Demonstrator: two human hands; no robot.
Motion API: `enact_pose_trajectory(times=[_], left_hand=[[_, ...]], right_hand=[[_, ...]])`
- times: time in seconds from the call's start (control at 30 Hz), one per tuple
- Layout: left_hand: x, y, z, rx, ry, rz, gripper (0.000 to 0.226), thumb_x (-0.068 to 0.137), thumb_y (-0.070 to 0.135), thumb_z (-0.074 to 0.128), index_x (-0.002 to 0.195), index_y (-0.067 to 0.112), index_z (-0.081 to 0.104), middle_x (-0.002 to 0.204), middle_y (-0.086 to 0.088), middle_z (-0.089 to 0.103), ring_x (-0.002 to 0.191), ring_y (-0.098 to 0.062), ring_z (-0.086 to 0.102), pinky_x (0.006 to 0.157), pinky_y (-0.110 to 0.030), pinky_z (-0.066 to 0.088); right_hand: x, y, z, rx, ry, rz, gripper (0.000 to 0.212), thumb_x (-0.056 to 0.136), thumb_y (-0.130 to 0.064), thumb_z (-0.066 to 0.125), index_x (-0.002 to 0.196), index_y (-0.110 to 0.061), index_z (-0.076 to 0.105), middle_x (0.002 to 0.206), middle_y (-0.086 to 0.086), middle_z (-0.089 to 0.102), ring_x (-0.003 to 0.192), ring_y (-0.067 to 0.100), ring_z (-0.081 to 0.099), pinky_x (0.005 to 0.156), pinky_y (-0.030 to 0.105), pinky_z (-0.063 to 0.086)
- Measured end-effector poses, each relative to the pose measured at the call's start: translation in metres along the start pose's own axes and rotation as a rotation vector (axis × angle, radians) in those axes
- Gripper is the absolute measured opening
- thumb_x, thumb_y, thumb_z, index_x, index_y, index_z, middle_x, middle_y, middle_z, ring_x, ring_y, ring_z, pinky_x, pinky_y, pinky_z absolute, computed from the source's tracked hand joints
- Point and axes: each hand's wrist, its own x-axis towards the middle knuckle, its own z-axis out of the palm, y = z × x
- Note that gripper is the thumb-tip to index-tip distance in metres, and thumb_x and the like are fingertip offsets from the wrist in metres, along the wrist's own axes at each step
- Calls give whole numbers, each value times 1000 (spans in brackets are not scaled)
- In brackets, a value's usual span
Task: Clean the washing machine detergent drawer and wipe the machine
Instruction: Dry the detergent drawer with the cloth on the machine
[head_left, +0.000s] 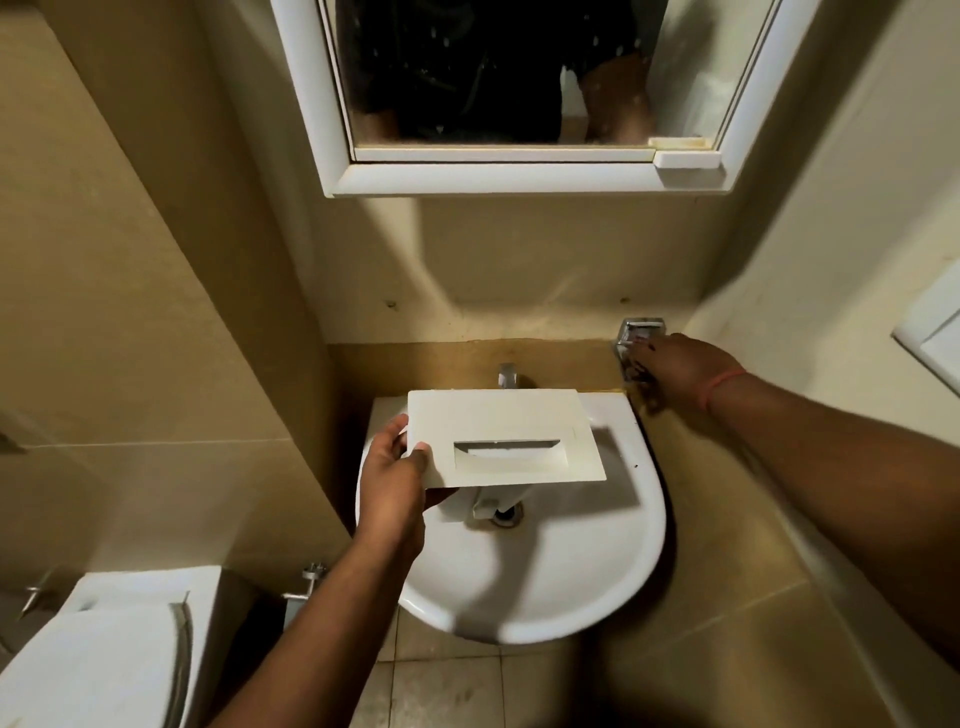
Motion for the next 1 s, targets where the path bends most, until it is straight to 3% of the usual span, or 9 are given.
enact_pose_trajectory(times=[0.1,0.2,0.3,0.43,0.53,0.63,0.77,0.83,1.0], left_hand=[[4,4,-10,16,-23,5,45,98,0,46,135,24,50,124,2,61,107,-23,62,74,-46,60],[3,8,-19,22,-65,24,45,98,0,45,134,24,51,123,2,62,107,-23,63,69,-42,60],[-3,8,-22,2,-103,38,45,98,-1,44,134,25,51,115,7,64,102,-18,63,70,-40,60],[-19,2,-29,-15,-103,23,45,98,0,44,135,26,50,116,7,63,107,-20,62,78,-47,59],[-36,2,-38,-27,-92,47,43,98,1,44,130,28,52,117,7,63,106,-20,62,80,-48,59],[-60,7,-49,-23,-58,109,42,97,1,44,128,28,54,117,5,66,106,-21,64,86,-52,56],[-91,10,-63,-58,14,158,43,97,3,45,132,27,51,122,2,65,108,-23,64,88,-54,55],[-116,6,-70,-87,69,184,43,98,2,45,134,25,50,124,0,64,108,-24,63,85,-54,56],[-184,-6,-99,-184,193,201,44,97,-1,45,133,24,50,117,6,63,107,-21,61,80,-53,58]], right_hand=[[-15,-13,-8,237,200,134,56,82,-13,69,135,-17,50,125,16,56,107,36,59,89,35,48],[-38,-41,-23,809,410,347,41,87,-4,55,127,-13,57,111,7,62,99,26,60,81,27,47],[-63,-75,-33,1358,459,483,41,89,8,42,118,-16,57,102,5,63,91,24,62,62,24,50],[-110,-119,-45,1970,501,513,39,91,10,32,103,-14,59,100,15,66,98,37,63,83,52,54],[-141,-139,-38,2294,501,481,40,88,7,29,108,-5,61,112,28,65,107,45,62,91,67,48],[-164,-156,-30,2504,421,454,53,79,-5,43,130,2,54,124,29,62,114,44,62,94,67,45],[-187,-185,-26,2578,285,386,60,84,-27,59,137,-1,52,120,23,66,107,33,69,88,58,53],[-200,-195,-29,2551,310,360,59,83,-24,61,134,4,52,115,24,66,98,33,71,81,55,58],[-233,-212,-29,2502,195,357,45,91,-16,57,131,6,55,120,27,65,104,37,69,87,55,55]])
